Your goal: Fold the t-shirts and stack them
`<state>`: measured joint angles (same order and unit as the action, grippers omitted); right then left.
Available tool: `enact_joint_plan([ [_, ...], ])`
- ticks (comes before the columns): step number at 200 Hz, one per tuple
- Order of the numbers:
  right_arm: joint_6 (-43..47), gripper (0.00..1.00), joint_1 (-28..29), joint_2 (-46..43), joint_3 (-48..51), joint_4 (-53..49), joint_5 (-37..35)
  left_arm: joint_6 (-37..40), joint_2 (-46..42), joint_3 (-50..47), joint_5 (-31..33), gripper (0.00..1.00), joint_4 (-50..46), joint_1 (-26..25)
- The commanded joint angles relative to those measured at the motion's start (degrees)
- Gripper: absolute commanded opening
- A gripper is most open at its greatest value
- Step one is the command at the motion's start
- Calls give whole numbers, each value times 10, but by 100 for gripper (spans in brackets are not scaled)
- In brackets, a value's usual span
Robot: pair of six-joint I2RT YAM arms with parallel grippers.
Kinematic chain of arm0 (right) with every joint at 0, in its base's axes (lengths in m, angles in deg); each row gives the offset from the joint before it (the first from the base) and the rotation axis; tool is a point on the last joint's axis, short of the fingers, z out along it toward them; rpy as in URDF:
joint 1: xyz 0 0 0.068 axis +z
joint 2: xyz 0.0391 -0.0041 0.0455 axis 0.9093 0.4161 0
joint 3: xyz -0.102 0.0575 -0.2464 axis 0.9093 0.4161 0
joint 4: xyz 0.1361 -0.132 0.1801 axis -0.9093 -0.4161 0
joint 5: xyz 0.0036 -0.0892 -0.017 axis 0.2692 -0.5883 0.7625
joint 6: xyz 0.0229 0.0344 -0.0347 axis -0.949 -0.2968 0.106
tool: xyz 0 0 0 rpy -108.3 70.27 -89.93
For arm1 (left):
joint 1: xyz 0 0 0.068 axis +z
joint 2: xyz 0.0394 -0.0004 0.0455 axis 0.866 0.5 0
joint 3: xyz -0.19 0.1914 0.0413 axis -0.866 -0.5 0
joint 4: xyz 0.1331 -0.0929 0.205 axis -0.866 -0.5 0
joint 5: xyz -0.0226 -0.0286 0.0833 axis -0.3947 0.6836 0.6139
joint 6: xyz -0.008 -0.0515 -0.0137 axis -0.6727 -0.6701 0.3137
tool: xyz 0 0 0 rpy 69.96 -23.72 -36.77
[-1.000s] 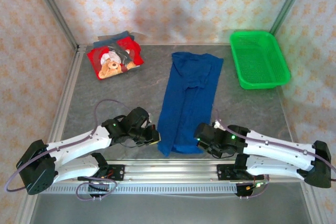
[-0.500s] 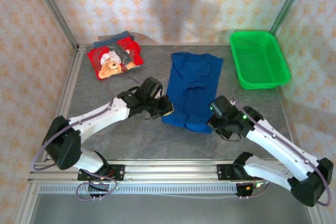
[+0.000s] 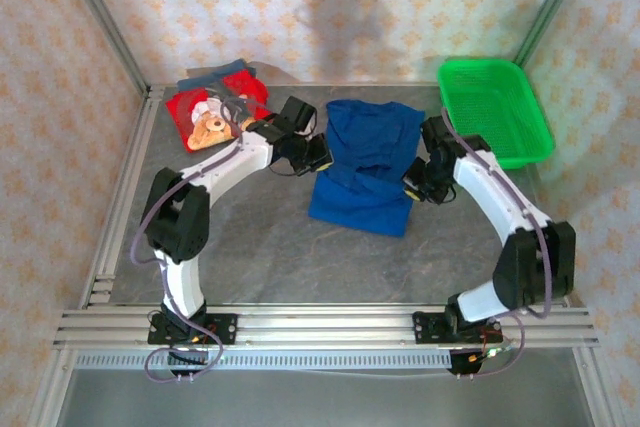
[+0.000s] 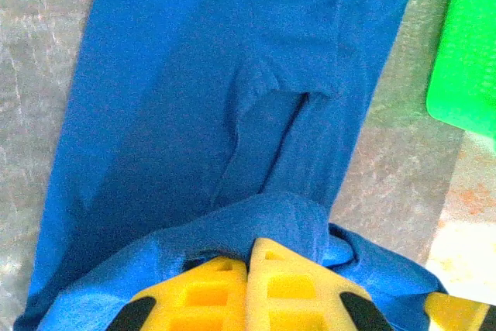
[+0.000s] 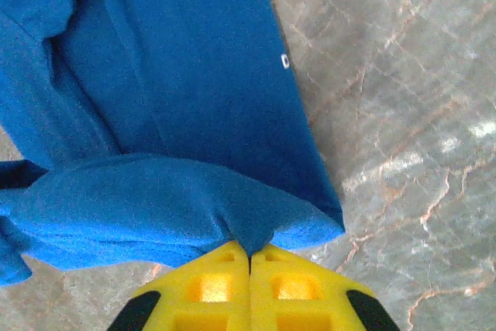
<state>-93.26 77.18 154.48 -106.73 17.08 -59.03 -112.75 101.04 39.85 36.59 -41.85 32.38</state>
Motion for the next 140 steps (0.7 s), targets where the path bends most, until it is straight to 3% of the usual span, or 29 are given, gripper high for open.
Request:
enact_joint_plan([
  [1,63,0,-18,43,-39,-4,16,40,39,40,0,0,-44,10],
  [106,87,2,-37,226,-133,26,13,70,191,188,-2,0,-83,42],
  [130,76,12,-47,264,-166,46,16,57,224,229,-6,0,-84,43],
  [140,67,29,-54,281,-184,60,28,46,239,250,-19,7,-76,44],
])
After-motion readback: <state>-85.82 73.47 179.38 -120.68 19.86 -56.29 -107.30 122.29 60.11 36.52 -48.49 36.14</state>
